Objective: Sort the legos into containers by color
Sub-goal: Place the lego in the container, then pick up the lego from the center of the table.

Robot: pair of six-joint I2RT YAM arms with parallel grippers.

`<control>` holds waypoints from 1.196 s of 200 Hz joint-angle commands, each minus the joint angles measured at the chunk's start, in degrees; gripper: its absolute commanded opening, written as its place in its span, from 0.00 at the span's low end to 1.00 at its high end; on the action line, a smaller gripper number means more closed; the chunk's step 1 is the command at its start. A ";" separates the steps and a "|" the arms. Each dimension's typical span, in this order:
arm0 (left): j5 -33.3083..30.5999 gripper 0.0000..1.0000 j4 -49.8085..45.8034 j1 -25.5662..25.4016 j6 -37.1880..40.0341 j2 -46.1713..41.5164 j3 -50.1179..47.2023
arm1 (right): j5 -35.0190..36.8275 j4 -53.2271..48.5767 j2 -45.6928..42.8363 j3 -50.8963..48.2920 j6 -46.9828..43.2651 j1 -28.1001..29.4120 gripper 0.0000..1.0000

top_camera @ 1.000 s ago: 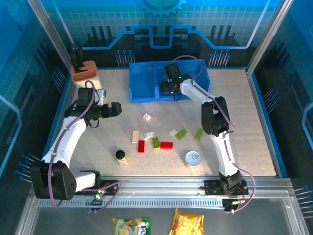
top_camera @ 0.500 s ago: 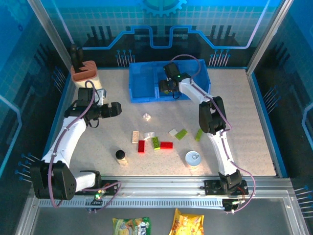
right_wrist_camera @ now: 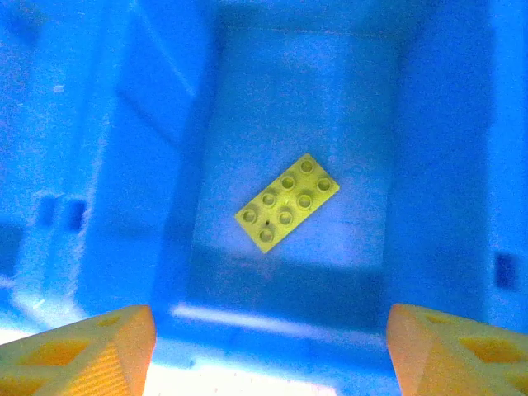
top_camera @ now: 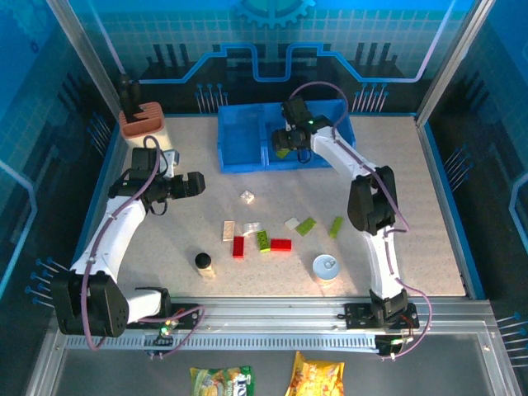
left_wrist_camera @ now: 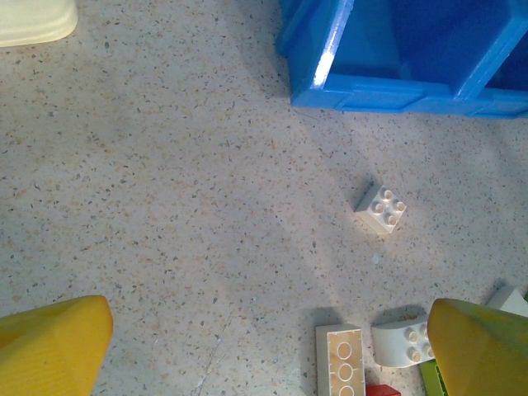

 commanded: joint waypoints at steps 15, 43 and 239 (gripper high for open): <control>0.76 0.99 0.01 0.41 0.24 -0.76 -0.50 | -2.30 -3.75 -7.23 -6.89 -0.95 1.65 0.74; 1.48 0.99 0.10 0.40 0.01 -0.65 -0.46 | -2.75 -4.69 -11.28 -12.19 -1.66 3.21 0.73; -7.67 0.81 -9.21 -22.01 -4.50 17.00 12.98 | 1.37 -1.38 -35.52 -46.47 2.33 5.99 0.69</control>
